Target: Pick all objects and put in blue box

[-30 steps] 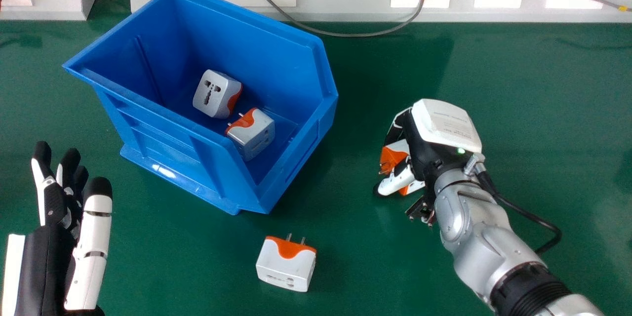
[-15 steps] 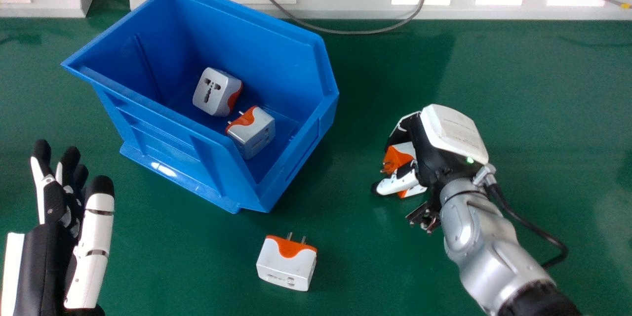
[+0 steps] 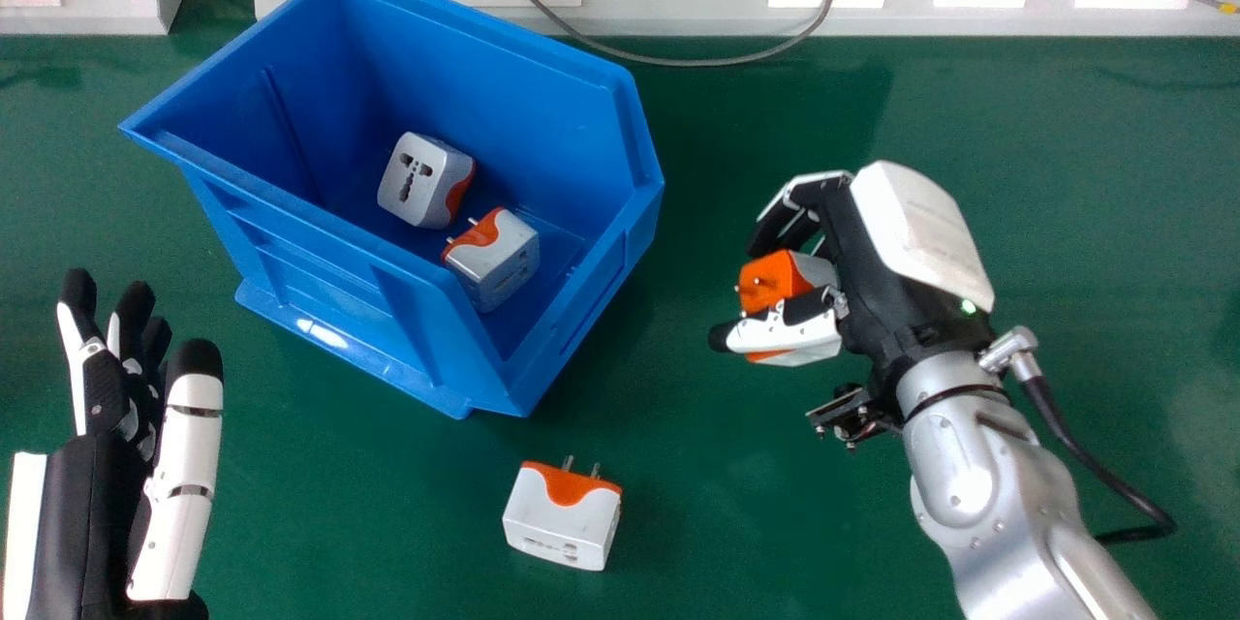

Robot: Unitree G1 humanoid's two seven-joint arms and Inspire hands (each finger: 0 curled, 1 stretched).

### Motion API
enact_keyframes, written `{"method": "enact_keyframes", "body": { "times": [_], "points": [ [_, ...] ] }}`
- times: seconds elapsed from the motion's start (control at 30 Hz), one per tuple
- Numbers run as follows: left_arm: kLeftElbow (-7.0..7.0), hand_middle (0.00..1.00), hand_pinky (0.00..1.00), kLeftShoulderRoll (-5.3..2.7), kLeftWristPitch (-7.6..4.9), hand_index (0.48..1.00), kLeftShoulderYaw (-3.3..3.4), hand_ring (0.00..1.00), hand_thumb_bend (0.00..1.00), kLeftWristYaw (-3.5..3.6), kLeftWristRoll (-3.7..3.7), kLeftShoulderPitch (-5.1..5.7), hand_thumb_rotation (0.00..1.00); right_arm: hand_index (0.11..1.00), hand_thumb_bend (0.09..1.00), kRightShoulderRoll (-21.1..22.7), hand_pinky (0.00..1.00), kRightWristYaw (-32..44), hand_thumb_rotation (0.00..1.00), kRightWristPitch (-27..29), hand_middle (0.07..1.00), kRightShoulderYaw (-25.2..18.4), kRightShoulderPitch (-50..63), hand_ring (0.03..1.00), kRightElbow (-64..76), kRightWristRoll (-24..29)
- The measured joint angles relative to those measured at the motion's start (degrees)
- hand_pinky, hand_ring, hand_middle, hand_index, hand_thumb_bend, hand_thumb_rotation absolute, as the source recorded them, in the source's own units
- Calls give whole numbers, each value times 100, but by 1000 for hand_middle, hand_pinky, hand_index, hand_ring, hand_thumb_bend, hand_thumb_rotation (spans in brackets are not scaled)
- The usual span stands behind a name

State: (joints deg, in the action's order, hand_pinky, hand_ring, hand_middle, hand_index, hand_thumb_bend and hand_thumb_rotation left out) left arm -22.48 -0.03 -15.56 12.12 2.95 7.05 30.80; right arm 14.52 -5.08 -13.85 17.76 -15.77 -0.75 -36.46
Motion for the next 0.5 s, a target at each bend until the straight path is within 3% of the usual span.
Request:
{"method": "enact_keyframes", "body": {
  "times": [0.2, 0.5],
  "points": [
    [4, 1000, 1000, -40, -3, 1000, -18, 1000, 299, 2, 3, -6, 710, 469, 487, 138, 78, 265, 127, 110, 170, -51, 215, 108, 908, -8],
    [70, 1000, 1000, -79, -11, 1000, -57, 1000, 276, -9, -32, -21, 696, 474, 484, 168, 108, 599, 137, 262, 237, -81, -63, 156, 1264, -36]
  ]
}}
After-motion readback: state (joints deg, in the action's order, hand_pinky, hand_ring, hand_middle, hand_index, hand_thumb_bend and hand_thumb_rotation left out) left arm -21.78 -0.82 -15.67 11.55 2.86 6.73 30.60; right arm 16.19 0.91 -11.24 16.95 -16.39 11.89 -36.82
